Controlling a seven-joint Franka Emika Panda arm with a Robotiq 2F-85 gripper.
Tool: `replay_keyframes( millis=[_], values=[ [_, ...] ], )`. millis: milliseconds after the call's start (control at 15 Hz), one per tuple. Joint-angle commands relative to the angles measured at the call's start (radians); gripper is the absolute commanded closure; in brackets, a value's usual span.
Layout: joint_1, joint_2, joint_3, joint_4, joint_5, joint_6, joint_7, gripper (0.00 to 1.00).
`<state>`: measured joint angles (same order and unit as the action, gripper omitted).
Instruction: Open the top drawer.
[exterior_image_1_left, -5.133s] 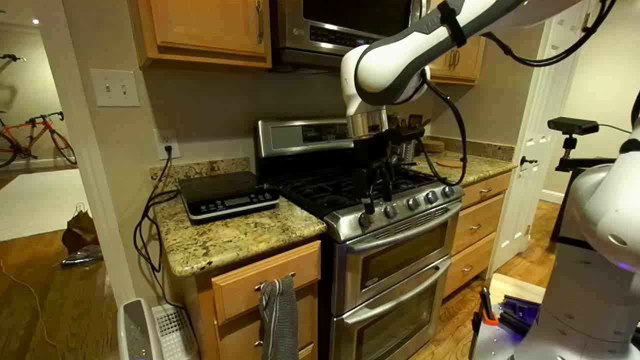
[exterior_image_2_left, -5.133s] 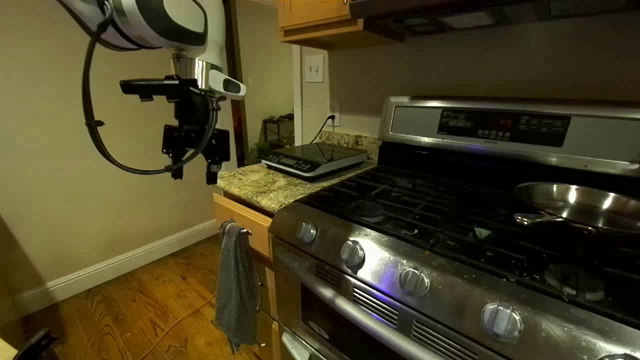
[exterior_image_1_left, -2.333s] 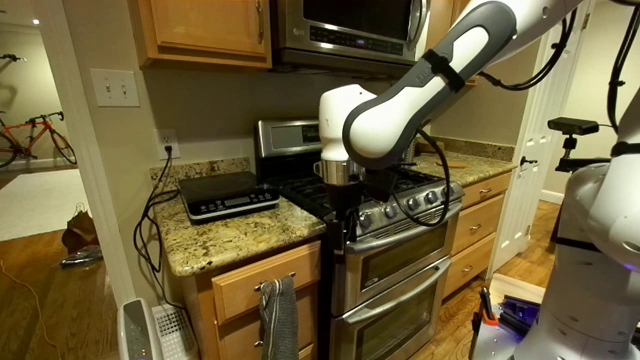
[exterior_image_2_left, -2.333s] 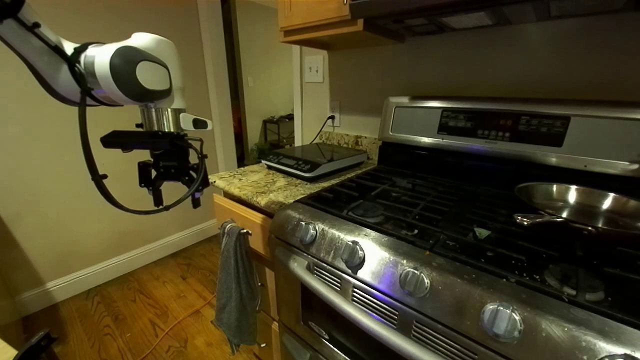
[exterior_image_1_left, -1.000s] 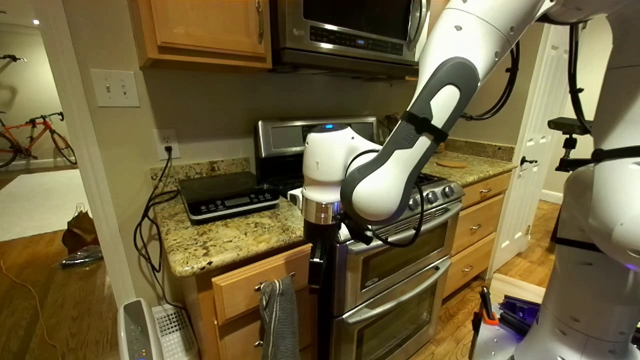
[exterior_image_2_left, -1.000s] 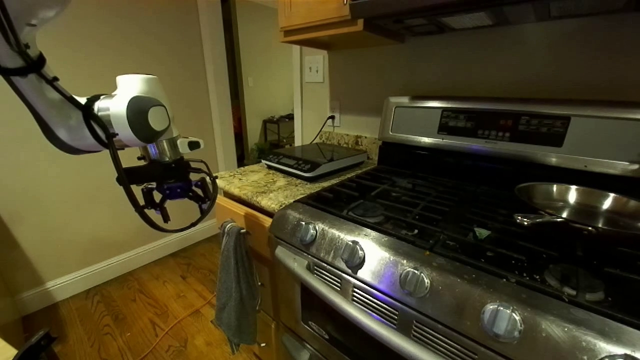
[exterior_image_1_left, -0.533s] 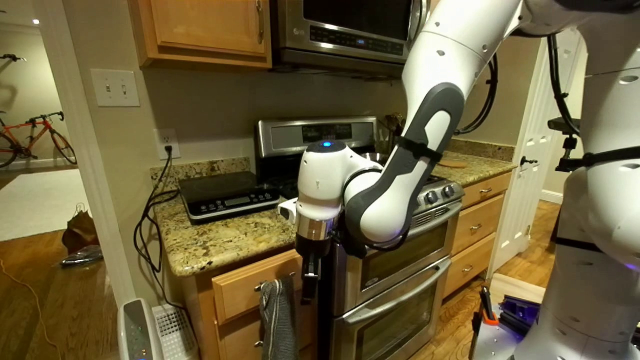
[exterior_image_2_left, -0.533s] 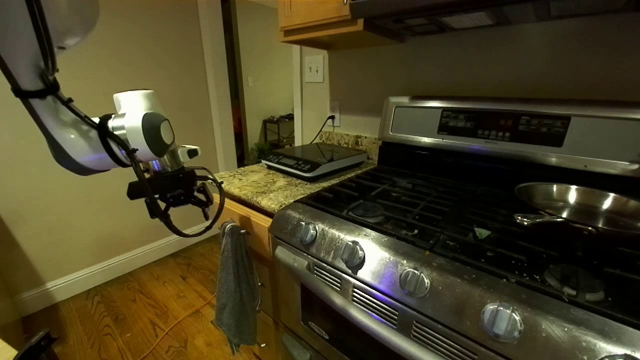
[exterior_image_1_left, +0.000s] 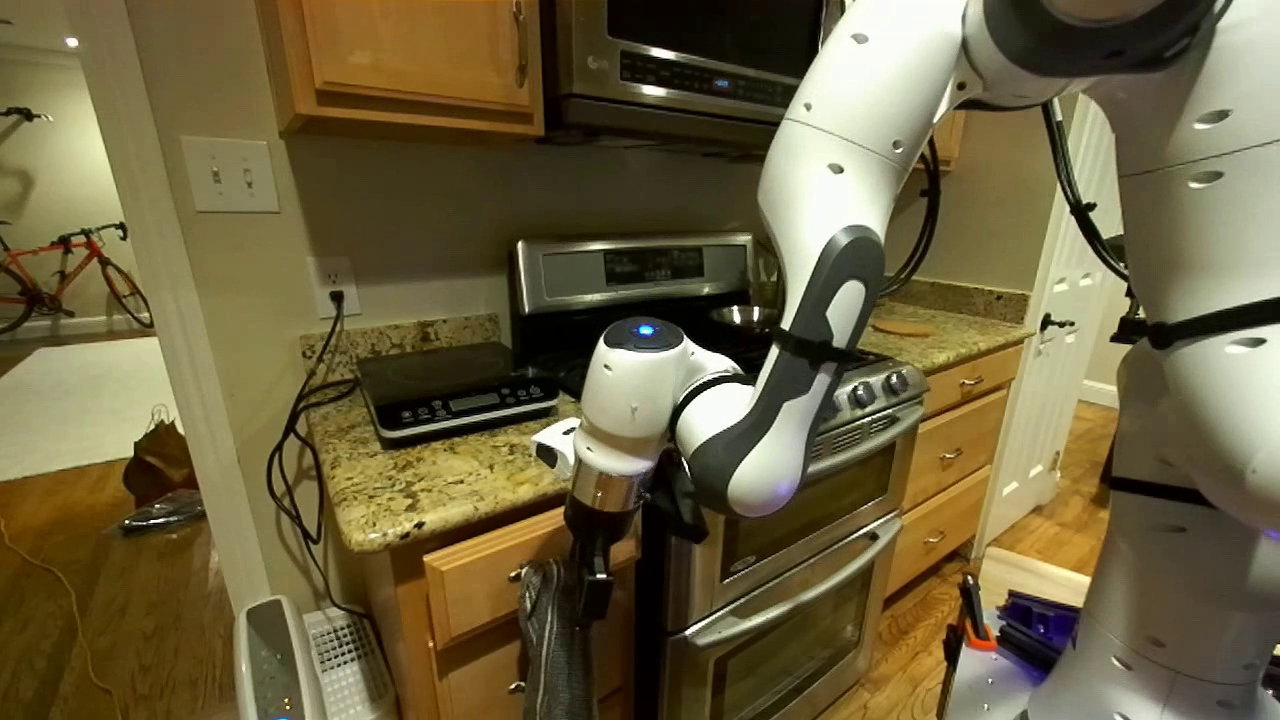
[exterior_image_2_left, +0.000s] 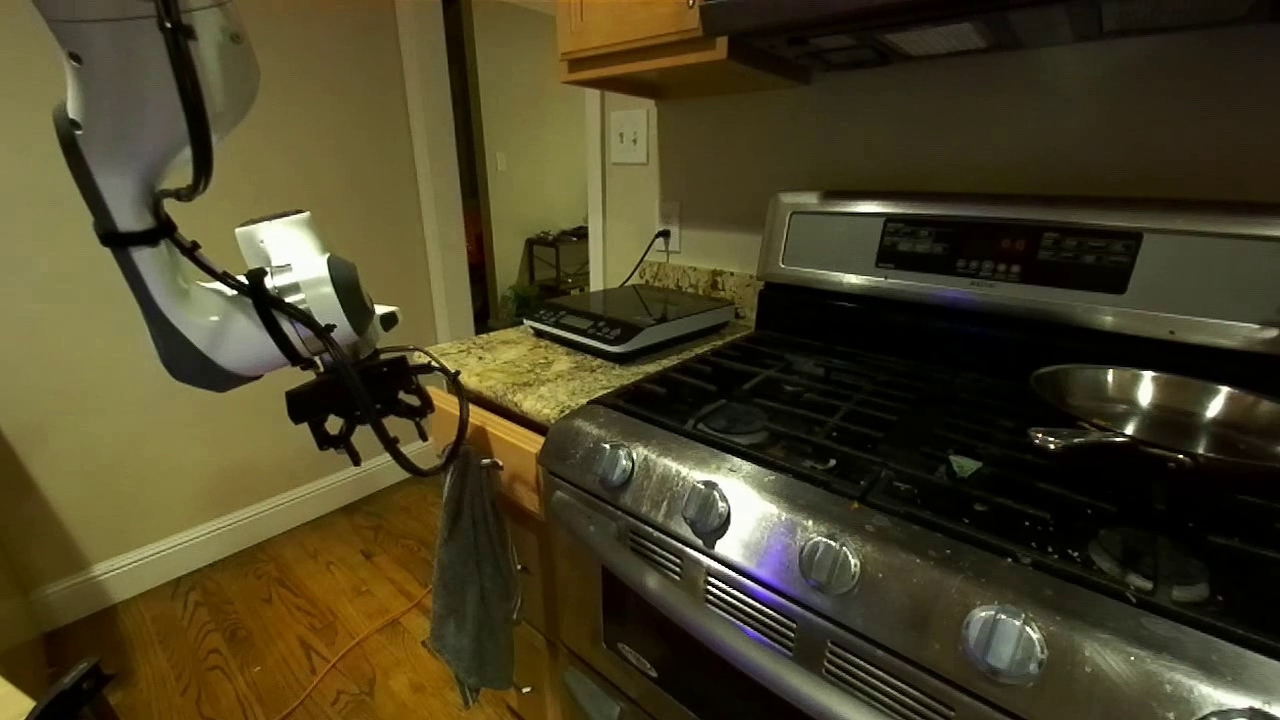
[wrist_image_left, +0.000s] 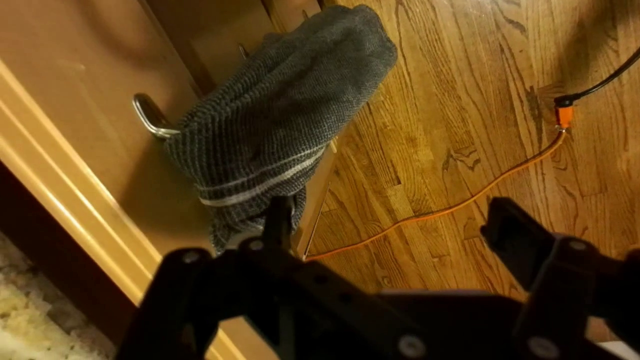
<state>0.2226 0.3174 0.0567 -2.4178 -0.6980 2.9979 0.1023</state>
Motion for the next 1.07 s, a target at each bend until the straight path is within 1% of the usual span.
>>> replay_keyframes(
  millis=[0,400,533,867,1000],
  values=[
    [0.005,0.006,-0.007,0.008,-0.004,0.000,0.000,0.00],
    [0.016,0.015,-0.016,0.023,-0.014,0.000,0.003,0.00],
    [0.046,0.039,-0.047,0.058,-0.051,-0.012,0.025,0.00],
    [0.095,0.131,-0.090,0.144,-0.100,-0.029,0.029,0.00],
    [0.136,0.160,-0.134,0.173,-0.132,-0.034,0.050,0.00]
  ],
)
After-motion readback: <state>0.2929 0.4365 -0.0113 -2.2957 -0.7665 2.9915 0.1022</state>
